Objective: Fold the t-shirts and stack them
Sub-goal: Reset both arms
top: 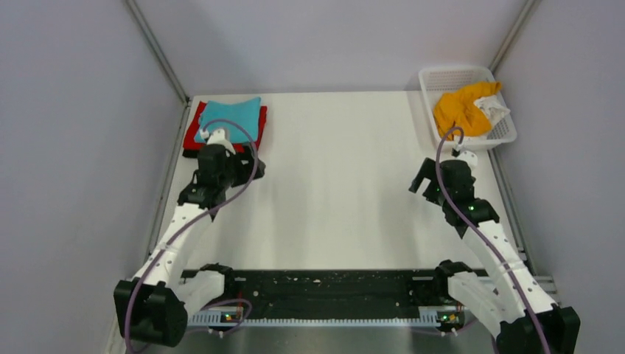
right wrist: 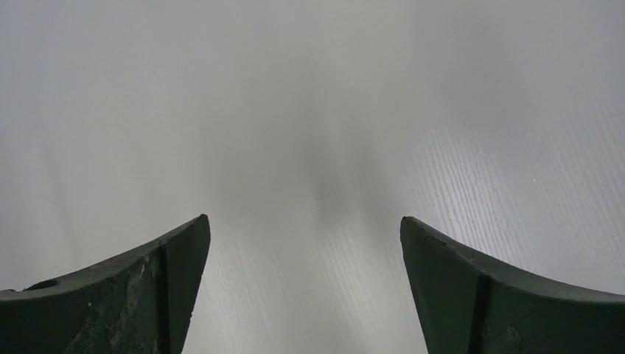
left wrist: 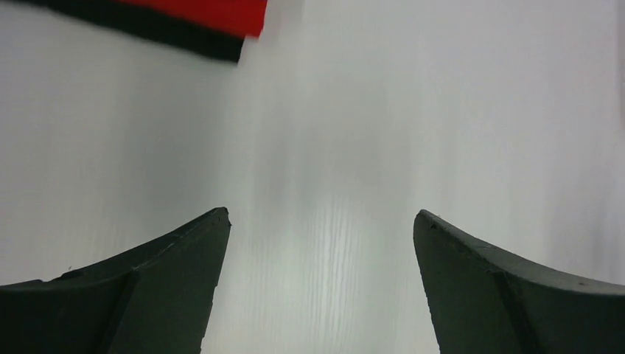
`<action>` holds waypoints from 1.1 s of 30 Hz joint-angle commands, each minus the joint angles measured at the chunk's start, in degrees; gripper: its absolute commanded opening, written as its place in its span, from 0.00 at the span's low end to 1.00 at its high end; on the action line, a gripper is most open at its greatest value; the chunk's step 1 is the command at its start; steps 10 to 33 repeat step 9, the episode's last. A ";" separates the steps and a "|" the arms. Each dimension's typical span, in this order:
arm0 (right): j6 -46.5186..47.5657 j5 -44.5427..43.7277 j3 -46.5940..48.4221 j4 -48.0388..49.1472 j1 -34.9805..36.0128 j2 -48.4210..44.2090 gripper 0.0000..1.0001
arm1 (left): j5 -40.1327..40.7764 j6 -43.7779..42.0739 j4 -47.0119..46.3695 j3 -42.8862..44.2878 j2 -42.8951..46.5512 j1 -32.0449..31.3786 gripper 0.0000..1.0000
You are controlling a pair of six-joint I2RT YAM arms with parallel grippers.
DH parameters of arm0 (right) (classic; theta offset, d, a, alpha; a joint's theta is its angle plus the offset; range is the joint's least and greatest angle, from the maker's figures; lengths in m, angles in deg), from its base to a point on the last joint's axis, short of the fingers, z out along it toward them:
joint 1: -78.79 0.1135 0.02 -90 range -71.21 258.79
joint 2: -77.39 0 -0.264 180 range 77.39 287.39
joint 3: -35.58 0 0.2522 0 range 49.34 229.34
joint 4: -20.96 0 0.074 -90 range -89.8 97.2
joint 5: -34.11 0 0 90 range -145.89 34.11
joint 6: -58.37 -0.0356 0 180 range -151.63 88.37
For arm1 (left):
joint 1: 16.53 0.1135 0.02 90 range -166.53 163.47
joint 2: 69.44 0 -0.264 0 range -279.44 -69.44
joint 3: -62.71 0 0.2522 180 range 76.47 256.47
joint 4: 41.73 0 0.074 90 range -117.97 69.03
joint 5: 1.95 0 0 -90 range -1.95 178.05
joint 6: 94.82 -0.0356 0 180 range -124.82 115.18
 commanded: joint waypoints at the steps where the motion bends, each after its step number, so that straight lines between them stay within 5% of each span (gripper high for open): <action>1: -2.41 1.26 -4.26 1.85 -0.18 -5.14 0.99 | -0.01 6.79 0.86 -12.64 10.92 -0.44 0.99; 9: -3.81 3.15 -9.59 5.66 -0.13 -10.26 0.99 | 3.33 9.72 6.74 -20.14 23.74 -0.49 0.99; 33: -3.81 3.15 -9.59 5.66 -0.13 -10.26 0.99 | 3.33 9.72 6.74 -20.14 23.74 -0.49 0.99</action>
